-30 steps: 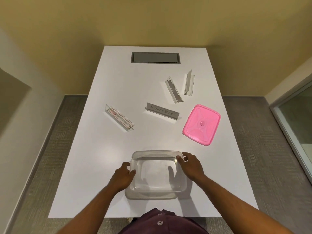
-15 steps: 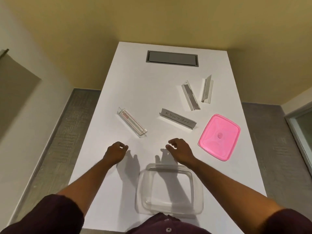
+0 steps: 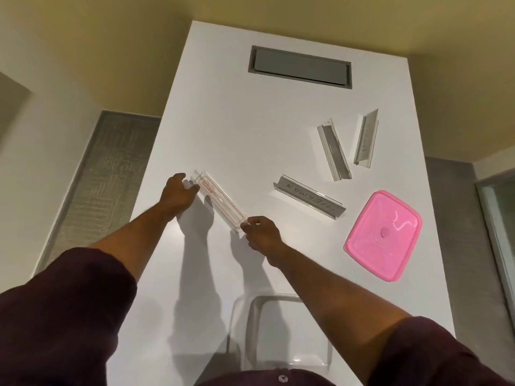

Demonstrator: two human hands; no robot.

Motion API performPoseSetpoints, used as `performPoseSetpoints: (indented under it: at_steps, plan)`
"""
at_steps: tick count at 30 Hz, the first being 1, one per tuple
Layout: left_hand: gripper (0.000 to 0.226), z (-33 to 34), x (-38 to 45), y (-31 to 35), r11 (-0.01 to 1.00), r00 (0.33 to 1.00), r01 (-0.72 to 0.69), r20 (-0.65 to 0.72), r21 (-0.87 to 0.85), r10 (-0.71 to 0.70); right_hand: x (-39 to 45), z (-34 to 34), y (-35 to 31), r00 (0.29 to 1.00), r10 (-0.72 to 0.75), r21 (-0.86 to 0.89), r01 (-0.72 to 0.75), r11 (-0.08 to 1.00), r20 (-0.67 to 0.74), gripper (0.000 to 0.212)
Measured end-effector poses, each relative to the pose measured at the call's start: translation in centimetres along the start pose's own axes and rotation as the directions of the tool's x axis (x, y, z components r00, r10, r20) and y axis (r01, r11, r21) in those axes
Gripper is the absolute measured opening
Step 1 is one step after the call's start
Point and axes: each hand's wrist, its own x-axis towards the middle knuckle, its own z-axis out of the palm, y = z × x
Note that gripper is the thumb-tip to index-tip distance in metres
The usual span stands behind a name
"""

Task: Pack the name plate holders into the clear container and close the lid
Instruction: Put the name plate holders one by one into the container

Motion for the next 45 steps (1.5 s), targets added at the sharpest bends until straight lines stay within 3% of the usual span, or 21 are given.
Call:
performPoseSetpoints:
  at_steps: [7,10,17,22,27,35,39,45]
  plan:
    - [0.056,1.3,1.6,-0.6,0.999,0.999,-0.044,0.029,-0.025,0.045,1.0,1.6,-0.2,0.991,-0.129,-0.146,0.121,0.982,-0.046,0.005]
    - [0.052,1.3,1.3,-0.4,0.998,0.998,-0.042,0.040,-0.050,0.044,0.9,1.5,-0.3,0.982,-0.178,-0.171,0.165,0.971,-0.063,0.009]
    - [0.043,0.2,-1.7,0.4,0.990,0.992,-0.124,-0.028,-0.061,0.123,-2.3,-3.4,-2.3,0.982,-0.174,0.065,0.179,0.982,-0.068,0.028]
    - [0.050,0.7,-6.2,1.1,0.970,0.975,-0.205,0.057,-0.134,0.214,-4.4,-8.5,-1.9,0.981,-0.183,0.227,0.193,0.955,-0.066,0.015]
    - [0.068,2.3,-11.3,1.0,0.898,0.894,-0.440,0.107,0.032,0.434,-6.7,-11.9,-0.6,0.991,-0.105,0.379,0.128,0.917,-0.082,0.022]
    - [0.037,3.2,-17.8,-0.3,0.737,0.758,-0.651,0.122,0.183,0.640,-11.5,-14.5,3.1,1.000,0.005,0.422,-0.017,0.906,0.029,0.020]
    - [0.032,4.1,-20.1,-1.1,0.743,0.758,-0.651,0.171,0.152,0.629,-13.3,-15.3,4.9,0.999,0.027,0.403,-0.012,0.915,-0.030,0.014]
    - [0.021,6.2,-23.9,-1.2,0.785,0.786,-0.613,0.171,0.087,0.595,-16.2,-17.3,6.9,0.986,-0.079,0.071,0.091,0.993,-0.148,0.026]
